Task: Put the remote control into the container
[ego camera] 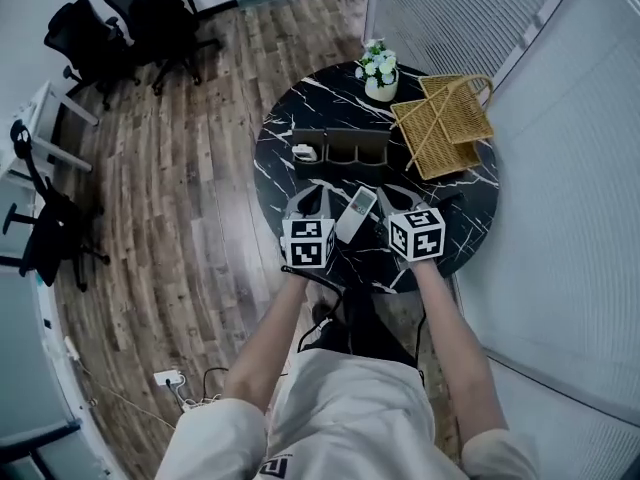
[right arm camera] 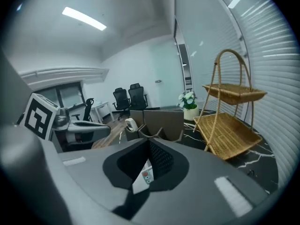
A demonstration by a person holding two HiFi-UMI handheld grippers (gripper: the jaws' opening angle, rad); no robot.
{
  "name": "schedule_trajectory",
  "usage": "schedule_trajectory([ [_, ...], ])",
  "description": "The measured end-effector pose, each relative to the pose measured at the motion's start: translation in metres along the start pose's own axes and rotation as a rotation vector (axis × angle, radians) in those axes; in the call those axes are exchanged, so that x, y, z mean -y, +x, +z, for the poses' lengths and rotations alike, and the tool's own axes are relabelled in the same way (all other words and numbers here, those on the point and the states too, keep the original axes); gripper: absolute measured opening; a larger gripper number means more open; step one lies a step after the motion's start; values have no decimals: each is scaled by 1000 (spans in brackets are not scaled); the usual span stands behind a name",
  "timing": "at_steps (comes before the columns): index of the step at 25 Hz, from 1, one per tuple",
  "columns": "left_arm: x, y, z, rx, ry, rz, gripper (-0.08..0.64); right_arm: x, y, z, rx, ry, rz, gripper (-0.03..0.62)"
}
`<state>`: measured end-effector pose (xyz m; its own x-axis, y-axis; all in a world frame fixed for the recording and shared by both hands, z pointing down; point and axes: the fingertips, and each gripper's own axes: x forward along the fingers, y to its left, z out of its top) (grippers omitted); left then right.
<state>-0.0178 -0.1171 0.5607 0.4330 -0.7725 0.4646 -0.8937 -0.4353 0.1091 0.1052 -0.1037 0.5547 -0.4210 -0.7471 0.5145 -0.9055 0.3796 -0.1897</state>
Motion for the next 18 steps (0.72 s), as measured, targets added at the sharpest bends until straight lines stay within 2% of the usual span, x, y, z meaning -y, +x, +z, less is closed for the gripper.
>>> schedule_trajectory([
  [6,10,-3,-9,10,20,-22,5,4,-13,-24,-14,7,-32,2],
  [11,15,1,-9,6,16,-33,5,2,-15,-26,-17,-6,-26,2],
  [13,21,8,-11,-19,50,-37,14,6,-16,-26,-19,-8,-25,2],
  [15,31,19,-19,-57,77,-60,65,13,-16,-27,-24,-7,-27,2],
  [18,50,36,-44,-156,56,-117,88,23,-13,-32,-37,7,-21,2],
])
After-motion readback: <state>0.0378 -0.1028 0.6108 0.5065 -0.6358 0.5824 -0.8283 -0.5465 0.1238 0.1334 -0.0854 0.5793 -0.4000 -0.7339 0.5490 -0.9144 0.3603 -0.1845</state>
